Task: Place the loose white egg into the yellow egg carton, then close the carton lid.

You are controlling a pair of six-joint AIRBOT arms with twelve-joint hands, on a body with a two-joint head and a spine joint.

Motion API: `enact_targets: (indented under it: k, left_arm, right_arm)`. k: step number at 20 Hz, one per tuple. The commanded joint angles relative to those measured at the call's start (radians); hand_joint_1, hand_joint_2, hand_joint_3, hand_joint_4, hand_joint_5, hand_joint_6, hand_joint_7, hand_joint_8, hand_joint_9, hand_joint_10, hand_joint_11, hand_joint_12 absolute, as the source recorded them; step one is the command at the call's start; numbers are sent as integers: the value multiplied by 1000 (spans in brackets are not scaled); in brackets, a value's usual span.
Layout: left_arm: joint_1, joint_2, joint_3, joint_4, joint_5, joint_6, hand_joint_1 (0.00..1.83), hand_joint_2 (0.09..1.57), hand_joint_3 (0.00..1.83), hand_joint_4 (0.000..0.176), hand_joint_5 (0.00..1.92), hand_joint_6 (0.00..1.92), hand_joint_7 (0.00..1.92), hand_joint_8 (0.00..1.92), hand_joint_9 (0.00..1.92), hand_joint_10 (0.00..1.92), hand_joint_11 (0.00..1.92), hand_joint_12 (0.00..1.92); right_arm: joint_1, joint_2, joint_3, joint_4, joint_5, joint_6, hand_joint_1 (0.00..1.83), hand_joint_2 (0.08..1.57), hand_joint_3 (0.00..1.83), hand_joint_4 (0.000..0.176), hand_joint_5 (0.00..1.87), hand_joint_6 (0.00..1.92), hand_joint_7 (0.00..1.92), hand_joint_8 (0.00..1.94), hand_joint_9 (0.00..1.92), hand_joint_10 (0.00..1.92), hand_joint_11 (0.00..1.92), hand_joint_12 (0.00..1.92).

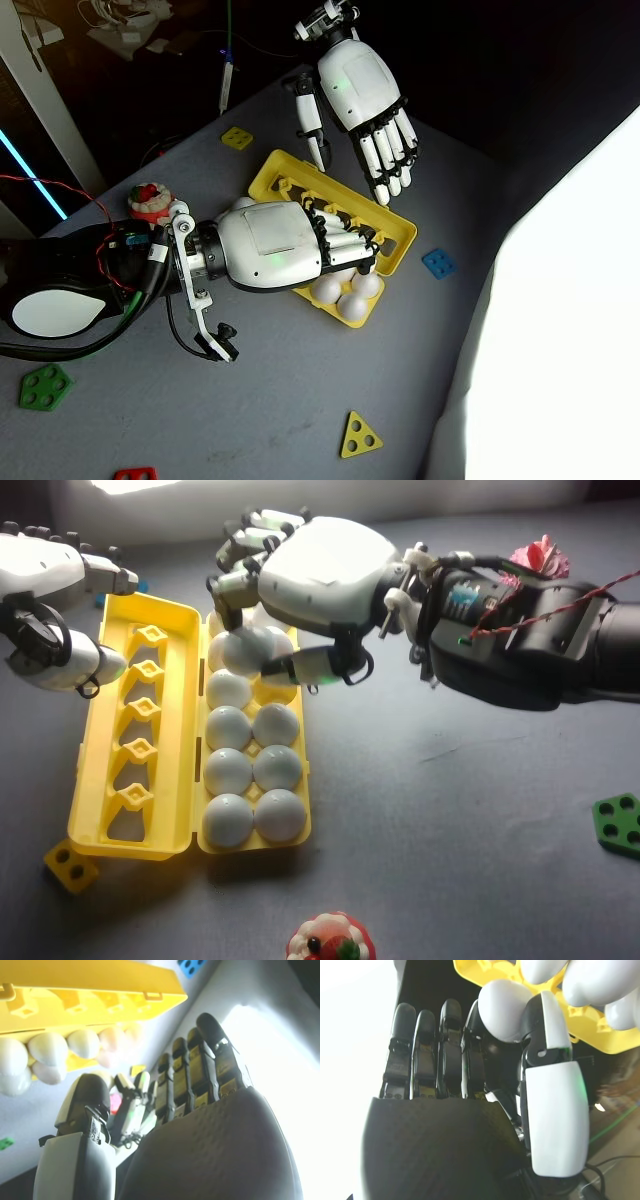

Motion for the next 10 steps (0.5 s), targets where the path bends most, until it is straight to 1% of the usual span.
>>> enact_targets:
  k: [1,2,3,4,6,8,10]
  left_arm:
    - [-11,-4,4,36,13,5,557,1330,1,40,206,3,243,2,205,5,0,828]
    - [-11,-4,4,36,13,5,543,1334,2,41,206,3,240,0,206,5,0,846]
    - [-11,-4,4,36,13,5,521,1346,7,39,187,1,228,0,192,3,0,824]
    - [-11,-5,4,36,13,5,525,1343,5,35,193,4,231,2,193,3,0,821]
    - [-11,-5,4,36,13,5,493,1354,9,36,179,2,212,0,188,3,0,848]
    - [-12,-5,4,36,13,5,532,1340,0,31,200,9,260,12,215,12,0,903]
    - [-12,-5,4,36,13,5,544,1326,0,34,214,10,281,12,227,13,0,948]
  right_arm:
    - [1,0,2,13,97,-3,1123,1174,0,0,869,1166,528,2,111,545,0,1207]
    - [-5,-4,2,13,97,-4,1123,1176,0,0,864,1175,529,2,101,546,0,1218]
    - [-8,-5,2,14,97,-4,1121,1177,1,0,862,1179,536,5,108,550,0,1221]
    - [-13,-7,2,25,100,-9,1122,1177,0,0,863,1176,536,4,105,546,0,1187]
    - [-15,-11,4,51,109,-24,1126,1167,0,0,880,1151,552,5,122,556,0,1282]
    - [-13,-16,9,64,111,-24,1122,1174,3,0,865,1174,539,1,108,556,0,1288]
    - [-9,-17,10,85,110,-24,1116,1183,3,0,850,1197,528,3,98,559,0,1241]
